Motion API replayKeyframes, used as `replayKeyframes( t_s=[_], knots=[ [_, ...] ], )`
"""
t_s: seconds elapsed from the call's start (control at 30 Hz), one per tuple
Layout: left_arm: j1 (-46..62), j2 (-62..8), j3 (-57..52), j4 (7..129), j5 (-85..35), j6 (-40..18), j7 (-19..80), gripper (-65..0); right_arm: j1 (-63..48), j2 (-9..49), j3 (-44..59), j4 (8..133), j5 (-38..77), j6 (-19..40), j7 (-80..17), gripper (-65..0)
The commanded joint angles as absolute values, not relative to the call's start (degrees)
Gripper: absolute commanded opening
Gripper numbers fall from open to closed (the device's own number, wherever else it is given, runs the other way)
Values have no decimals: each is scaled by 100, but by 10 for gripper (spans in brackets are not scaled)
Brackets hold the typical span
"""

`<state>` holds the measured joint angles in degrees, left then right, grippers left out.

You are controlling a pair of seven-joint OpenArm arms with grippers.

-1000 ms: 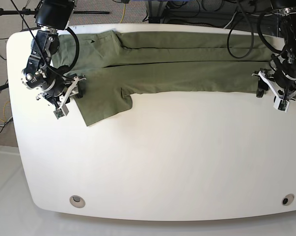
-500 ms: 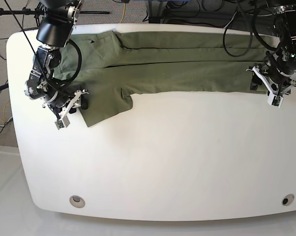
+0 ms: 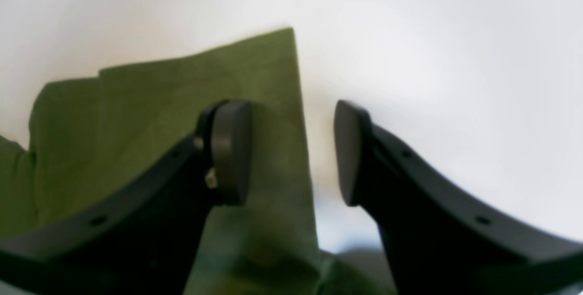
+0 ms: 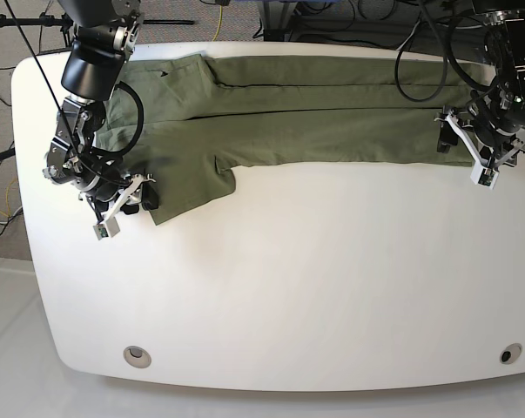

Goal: Fold the T-shirt properly
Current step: 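Move the right gripper to the sleeve end of the folded strip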

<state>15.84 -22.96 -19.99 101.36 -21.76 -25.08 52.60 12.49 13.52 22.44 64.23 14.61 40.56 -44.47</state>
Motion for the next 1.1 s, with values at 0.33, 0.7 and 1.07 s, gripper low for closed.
replayKeyframes(
  t_s=[0.33,0.7,1.07],
  knots=[
    [1567,-2403,-2040,10268,-2283,-2491,4978,-206,1119,1179,2227,6217,1193,4000,-4820,-366],
    [1591,-2375,-2044,10272,-2299,-2476,4784,-252,996,629,2055,6838,1203,4000,-5003,-423],
    [1583,-2347,-2031,10260,-2303,-2479,4855,-234,890,646,1961,7122,1222,4000,-5203,-405]
  ],
)
